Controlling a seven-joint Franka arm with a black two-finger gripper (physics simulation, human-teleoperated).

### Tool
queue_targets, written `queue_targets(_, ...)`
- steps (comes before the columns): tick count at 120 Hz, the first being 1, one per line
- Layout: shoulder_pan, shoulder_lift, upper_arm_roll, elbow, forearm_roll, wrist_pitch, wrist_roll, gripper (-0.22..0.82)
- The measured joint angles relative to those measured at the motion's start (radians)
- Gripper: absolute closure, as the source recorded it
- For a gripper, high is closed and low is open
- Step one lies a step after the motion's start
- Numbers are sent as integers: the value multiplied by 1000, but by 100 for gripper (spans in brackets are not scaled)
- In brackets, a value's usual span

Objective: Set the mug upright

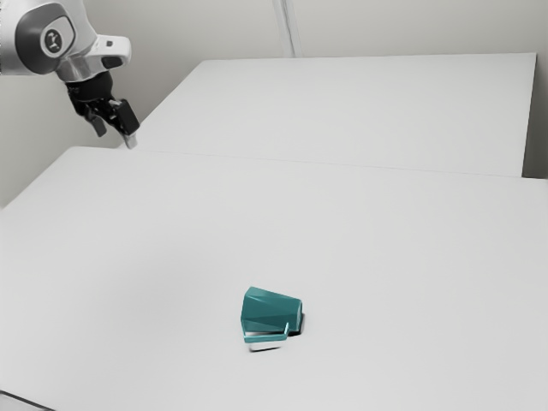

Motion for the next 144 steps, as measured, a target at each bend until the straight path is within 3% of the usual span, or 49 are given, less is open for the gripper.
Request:
queue_targets(44,2,-11,-24,-83,-56,10,-179,0)
queue_targets(91,45,-68,-26,-449,-440,81,-278,0)
queue_targets(124,78,25,-30,-596,-660,142,-247,0)
queue_targets(144,70,45,-67,-633,-717,177,-208,0)
